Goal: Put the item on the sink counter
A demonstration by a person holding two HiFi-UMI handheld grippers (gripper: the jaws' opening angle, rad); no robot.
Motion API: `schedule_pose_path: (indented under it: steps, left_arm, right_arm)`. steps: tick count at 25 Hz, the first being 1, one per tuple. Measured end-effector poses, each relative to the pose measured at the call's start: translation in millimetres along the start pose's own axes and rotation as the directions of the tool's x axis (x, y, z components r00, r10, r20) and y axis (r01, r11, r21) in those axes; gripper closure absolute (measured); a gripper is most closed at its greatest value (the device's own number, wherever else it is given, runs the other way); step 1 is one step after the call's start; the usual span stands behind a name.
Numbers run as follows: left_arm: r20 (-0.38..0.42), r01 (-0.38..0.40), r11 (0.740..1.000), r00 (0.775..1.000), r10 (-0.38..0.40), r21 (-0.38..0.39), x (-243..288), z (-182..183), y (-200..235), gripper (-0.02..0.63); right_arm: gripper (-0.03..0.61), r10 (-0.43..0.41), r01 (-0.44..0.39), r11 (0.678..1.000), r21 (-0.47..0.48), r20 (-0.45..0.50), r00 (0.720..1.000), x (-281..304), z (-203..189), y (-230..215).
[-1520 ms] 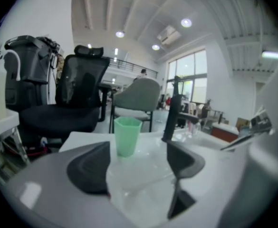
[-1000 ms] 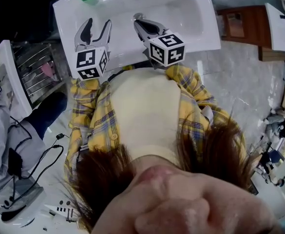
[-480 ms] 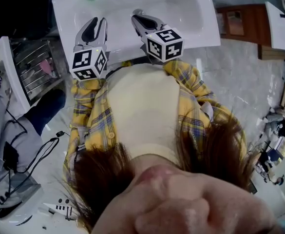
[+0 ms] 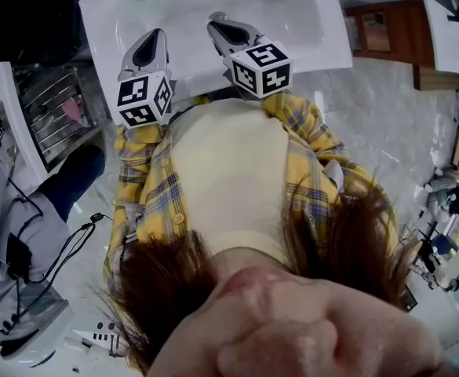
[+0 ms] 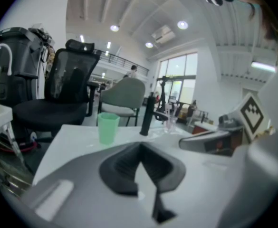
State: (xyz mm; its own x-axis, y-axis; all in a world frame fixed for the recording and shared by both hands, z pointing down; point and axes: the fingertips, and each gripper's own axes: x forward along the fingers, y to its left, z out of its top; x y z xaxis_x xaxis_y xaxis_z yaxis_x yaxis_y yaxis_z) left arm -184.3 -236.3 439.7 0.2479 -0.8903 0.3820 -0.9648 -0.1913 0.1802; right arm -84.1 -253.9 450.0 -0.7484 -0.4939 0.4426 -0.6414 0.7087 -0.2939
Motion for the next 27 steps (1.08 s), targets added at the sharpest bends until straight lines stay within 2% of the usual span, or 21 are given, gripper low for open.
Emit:
schedule_pose_path:
  steps: [27]
  left_arm:
    - [-0.022, 0.048, 0.998, 0.999, -0.047, 0.042, 14, -2, -21, 0.607]
  right_arm:
    - [0.566, -0.006, 0.006, 1.000, -0.010, 0.000, 1.000, -4, 2, -13]
